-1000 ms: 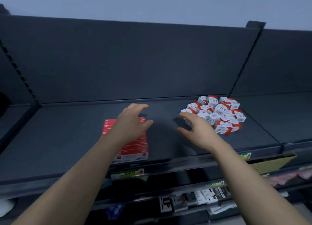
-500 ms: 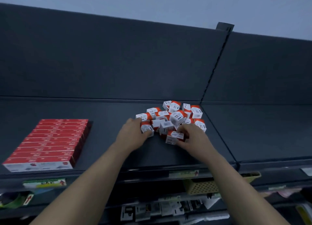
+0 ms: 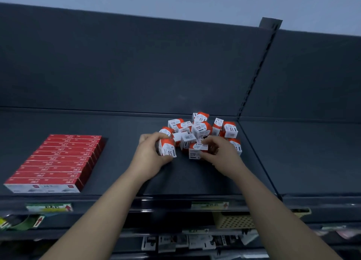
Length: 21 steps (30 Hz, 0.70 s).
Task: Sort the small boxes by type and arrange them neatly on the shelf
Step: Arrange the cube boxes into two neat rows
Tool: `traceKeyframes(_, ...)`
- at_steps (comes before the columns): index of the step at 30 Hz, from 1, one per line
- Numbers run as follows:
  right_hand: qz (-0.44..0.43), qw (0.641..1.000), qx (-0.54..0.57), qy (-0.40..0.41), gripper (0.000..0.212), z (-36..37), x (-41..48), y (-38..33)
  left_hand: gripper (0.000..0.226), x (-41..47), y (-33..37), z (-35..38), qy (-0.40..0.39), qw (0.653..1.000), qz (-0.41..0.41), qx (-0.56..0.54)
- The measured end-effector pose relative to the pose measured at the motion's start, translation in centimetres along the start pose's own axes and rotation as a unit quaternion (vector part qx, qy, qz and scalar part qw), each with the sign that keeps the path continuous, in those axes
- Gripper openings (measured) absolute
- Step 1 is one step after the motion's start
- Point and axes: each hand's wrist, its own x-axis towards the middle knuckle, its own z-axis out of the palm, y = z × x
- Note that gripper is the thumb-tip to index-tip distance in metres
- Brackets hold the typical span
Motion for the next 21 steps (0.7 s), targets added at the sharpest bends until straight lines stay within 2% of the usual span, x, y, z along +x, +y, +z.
traceKeyframes(4,0.039,0.992,0.118,0.011,0.03,-0.9,-1.4,-0.2,0.069,-0.6,0.7,-1.0,-0.062,0.998,0.019,-0.016)
traceKeyframes(8,0.072,0.982,0.176,0.006,0.025,-1.2,-2.8,-0.3,0.046,-0.6,0.5,-1.0,-0.102,0.992,0.024,0.077)
traceKeyframes(11,0.079,0.982,0.172,0.005,0.03,-1.3,-3.8,-0.4,0.033,-0.5,0.4,-0.8,-0.132,0.982,0.064,0.12)
traceKeyframes(15,0.095,0.98,0.171,0.029,0.04,-1.3,-4.7,-0.8,0.042,-1.0,-0.6,0.0,-0.172,0.975,0.064,0.128)
traceKeyframes(19,0.076,0.989,0.122,0.034,0.034,-0.7,-5.4,-1.3,0.058,-1.3,-1.5,0.3,-0.171,0.977,0.08,0.103)
traceKeyframes(21,0.072,0.991,0.114,0.01,0.03,-0.1,-5.6,-1.5,0.055,-1.4,-1.4,0.2,-0.167,0.982,0.064,0.059)
